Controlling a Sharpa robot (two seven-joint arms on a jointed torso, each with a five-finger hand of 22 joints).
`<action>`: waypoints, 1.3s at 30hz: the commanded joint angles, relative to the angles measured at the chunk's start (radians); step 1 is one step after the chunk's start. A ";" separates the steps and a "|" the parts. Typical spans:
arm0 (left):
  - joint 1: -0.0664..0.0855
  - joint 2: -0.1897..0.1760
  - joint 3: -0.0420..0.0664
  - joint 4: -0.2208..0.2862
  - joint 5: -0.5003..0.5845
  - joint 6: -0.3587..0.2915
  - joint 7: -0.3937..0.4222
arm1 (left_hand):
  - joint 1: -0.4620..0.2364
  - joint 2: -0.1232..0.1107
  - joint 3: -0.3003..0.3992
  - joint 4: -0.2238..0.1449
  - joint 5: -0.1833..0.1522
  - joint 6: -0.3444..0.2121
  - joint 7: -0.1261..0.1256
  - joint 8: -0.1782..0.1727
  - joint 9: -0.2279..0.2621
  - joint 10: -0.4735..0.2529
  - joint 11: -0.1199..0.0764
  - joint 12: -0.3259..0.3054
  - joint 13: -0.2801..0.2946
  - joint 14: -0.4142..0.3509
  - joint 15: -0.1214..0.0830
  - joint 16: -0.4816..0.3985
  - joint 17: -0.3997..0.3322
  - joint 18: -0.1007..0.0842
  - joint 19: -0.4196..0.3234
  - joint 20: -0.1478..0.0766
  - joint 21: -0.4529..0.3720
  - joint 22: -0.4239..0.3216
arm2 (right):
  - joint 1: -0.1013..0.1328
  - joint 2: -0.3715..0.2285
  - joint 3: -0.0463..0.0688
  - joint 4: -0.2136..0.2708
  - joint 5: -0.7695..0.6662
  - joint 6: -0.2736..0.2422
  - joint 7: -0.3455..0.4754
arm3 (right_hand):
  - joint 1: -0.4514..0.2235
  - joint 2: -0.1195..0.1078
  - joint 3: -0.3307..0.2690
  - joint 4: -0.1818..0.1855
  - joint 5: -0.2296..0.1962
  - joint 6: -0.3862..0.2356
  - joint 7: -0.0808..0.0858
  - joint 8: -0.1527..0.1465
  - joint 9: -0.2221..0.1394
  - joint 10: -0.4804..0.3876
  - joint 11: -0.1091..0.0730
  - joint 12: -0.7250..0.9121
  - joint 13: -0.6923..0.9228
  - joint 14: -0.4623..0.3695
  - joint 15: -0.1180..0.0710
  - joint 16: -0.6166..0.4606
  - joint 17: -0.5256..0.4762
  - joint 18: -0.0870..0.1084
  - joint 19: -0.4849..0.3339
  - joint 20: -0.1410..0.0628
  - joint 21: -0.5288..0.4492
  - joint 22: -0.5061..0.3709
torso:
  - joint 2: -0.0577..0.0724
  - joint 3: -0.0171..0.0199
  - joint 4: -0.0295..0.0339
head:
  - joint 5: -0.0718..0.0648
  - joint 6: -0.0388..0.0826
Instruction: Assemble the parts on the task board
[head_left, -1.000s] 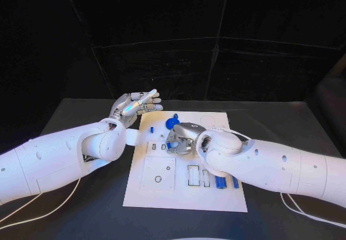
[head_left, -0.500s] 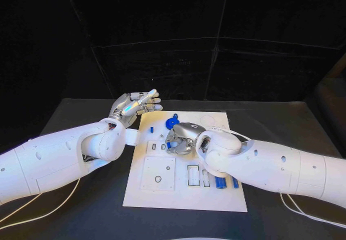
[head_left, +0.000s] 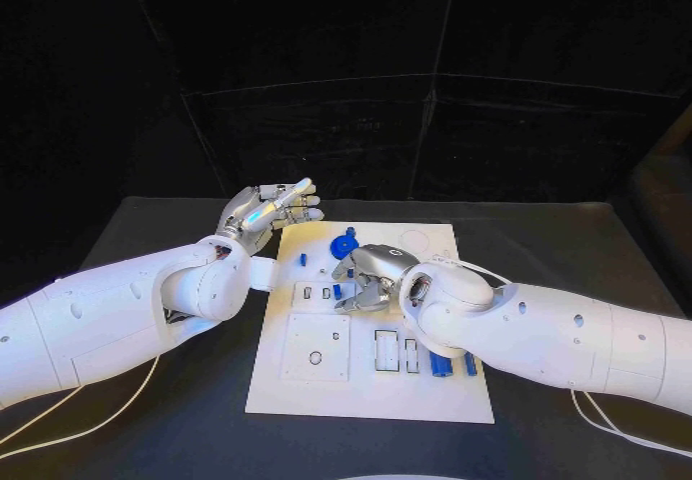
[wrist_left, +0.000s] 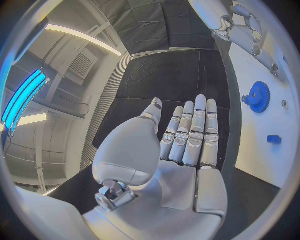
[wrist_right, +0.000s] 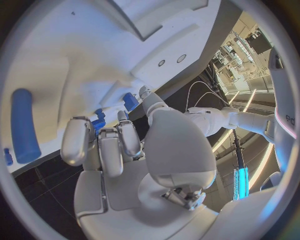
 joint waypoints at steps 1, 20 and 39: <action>0.002 -0.002 0.000 -0.006 -0.028 0.019 -0.012 | -0.003 0.014 0.000 -0.006 0.003 0.021 -0.006 0.003 0.001 0.024 -0.009 -0.001 0.002 0.048 -0.014 0.017 0.015 0.016 0.043 -0.015 0.025 0.010 | 0.003 -0.030 0.001 0.033 0.080 -0.086 0.206 | 0.018 0.002 -0.016 0.002 0.005 -0.006 -0.001 0.008 0.003 0.003 0.002 0.006 0.017 0.080 0.004 -0.001 0.154 -0.009 -0.001 0.004 -0.004 0.001 | -0.001 -0.0003 -0.0017 | 0.002 0.001; 0.032 -0.015 0.001 -0.047 -0.493 0.111 -0.453 | -0.038 -0.025 -0.009 0.013 -0.001 0.171 -0.118 0.055 0.043 0.370 -0.157 0.211 0.196 0.447 -0.182 1.248 1.147 -0.007 0.500 -0.200 0.543 0.378 | 0.136 -0.280 0.035 0.095 0.544 -0.047 0.417 | 0.060 0.045 -0.059 0.008 0.050 0.048 -0.010 0.072 0.009 -0.021 -0.006 -0.017 -0.017 0.066 -0.003 -0.027 0.097 0.003 -0.033 -0.001 -0.033 -0.065 | -0.038 0.0077 -0.0049 | 0.010 -0.011; 0.139 0.121 -0.050 -0.139 -0.961 0.444 -1.016 | -0.166 -0.015 -0.106 0.187 -0.013 0.022 -0.149 0.376 0.289 0.221 -0.174 0.978 0.912 0.457 -0.202 1.414 1.333 -0.096 0.616 -0.213 1.035 1.043 | 0.157 -0.269 0.036 -0.029 0.612 -0.066 0.414 | 0.065 0.057 -0.062 0.007 0.059 0.051 -0.012 0.078 0.008 -0.024 -0.008 -0.023 -0.023 0.064 -0.006 -0.032 0.089 0.006 -0.040 -0.003 -0.042 -0.081 | -0.072 0.0146 -0.0098 | 0.023 -0.039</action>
